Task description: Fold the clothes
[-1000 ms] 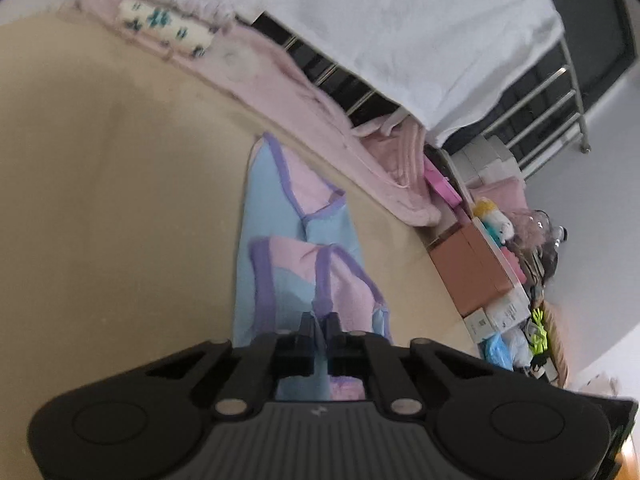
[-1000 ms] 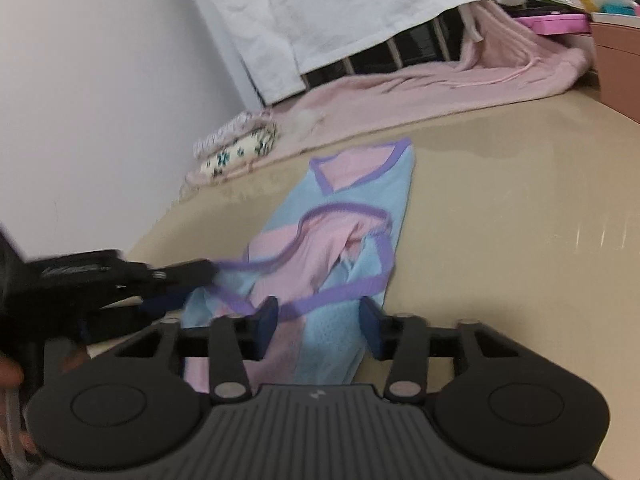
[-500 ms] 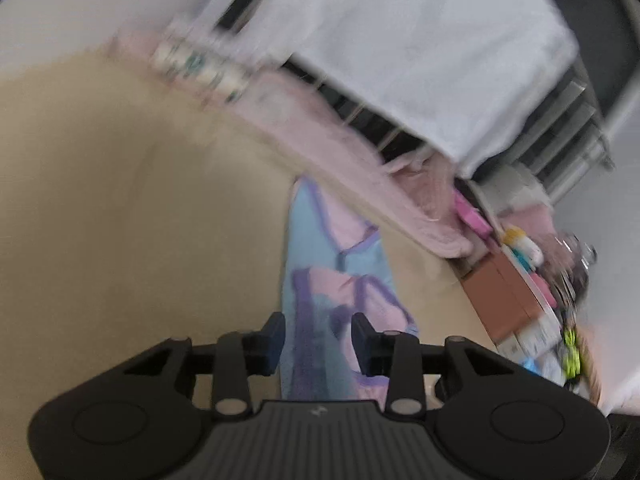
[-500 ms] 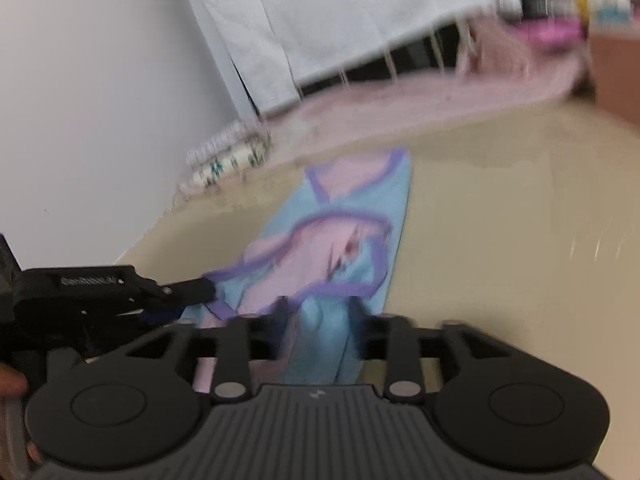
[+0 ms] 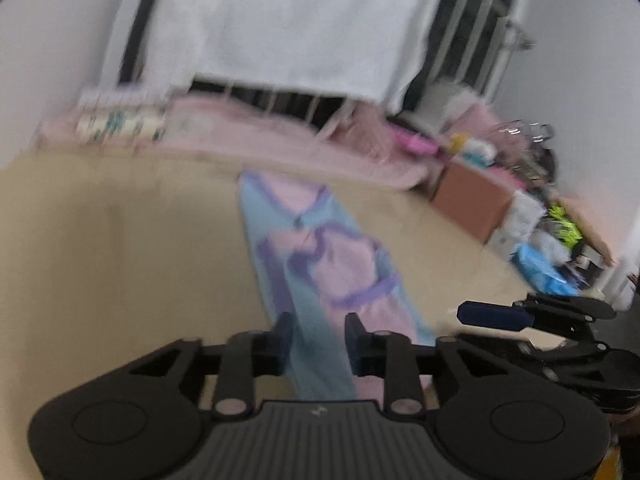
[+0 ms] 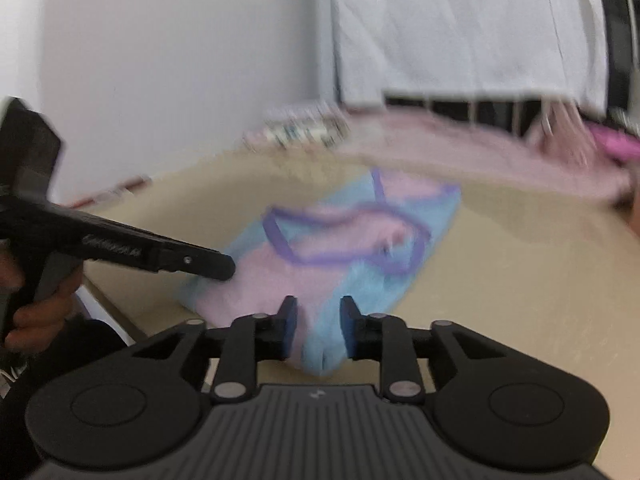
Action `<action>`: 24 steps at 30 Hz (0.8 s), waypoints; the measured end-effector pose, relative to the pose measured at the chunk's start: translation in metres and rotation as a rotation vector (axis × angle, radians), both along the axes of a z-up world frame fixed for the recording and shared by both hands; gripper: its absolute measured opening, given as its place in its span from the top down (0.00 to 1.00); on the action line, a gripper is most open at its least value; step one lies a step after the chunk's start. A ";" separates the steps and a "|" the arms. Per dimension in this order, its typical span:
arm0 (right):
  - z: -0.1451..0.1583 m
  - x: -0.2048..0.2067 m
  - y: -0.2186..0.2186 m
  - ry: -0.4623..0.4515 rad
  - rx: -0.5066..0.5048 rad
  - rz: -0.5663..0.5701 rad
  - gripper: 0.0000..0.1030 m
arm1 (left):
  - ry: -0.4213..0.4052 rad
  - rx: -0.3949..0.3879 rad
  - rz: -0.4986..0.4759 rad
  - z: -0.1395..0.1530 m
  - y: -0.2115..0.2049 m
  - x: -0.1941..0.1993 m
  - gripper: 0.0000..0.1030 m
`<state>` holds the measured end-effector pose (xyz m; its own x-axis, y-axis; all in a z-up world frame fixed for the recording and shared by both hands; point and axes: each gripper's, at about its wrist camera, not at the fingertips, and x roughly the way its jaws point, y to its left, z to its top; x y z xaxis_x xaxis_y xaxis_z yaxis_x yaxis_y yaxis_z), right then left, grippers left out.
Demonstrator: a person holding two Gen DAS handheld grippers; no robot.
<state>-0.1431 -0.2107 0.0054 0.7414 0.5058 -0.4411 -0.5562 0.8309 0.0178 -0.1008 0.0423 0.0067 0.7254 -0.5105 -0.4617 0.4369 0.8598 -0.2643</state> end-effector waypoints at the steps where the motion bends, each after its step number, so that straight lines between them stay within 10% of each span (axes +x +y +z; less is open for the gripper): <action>1: 0.003 -0.004 -0.002 -0.034 -0.001 0.048 0.60 | -0.025 0.019 -0.029 0.003 -0.002 0.000 0.73; 16: -0.023 0.035 0.012 0.001 -0.137 0.403 0.63 | 0.078 0.096 -0.146 -0.013 -0.016 0.039 0.78; 20: -0.020 0.040 0.005 0.045 -0.087 0.395 0.87 | 0.009 0.080 -0.148 0.002 -0.007 0.026 0.77; 24: -0.016 0.044 -0.011 0.117 0.013 0.398 0.89 | -0.234 0.069 -0.297 0.022 0.003 -0.024 0.19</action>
<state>-0.0990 -0.2212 -0.0109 0.4318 0.7489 -0.5027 -0.8277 0.5505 0.1091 -0.1245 0.0449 0.0286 0.6406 -0.6878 -0.3416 0.7111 0.6991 -0.0742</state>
